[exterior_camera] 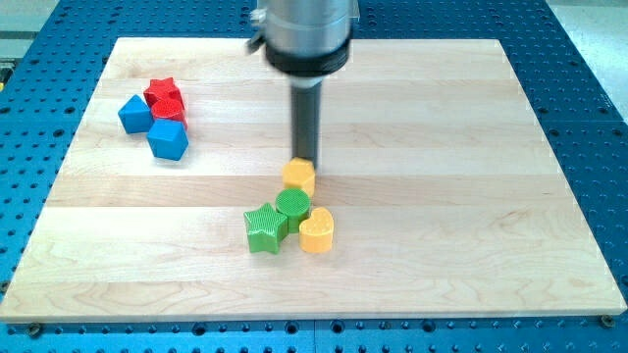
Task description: Move the triangle along with the red star to the bottom left of the board
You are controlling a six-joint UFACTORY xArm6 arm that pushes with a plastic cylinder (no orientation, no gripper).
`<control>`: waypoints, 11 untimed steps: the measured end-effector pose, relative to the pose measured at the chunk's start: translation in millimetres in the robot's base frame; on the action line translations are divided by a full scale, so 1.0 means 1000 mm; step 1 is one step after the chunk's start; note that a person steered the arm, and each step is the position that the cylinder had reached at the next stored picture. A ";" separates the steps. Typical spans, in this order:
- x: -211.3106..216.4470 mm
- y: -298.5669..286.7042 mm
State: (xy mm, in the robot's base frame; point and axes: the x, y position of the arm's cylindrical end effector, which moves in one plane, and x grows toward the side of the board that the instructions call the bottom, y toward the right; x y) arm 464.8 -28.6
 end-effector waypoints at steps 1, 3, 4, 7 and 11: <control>0.001 -0.015; -0.097 -0.043; -0.147 -0.110; -0.099 -0.202; 0.017 -0.169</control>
State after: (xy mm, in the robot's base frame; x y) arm 482.0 -197.8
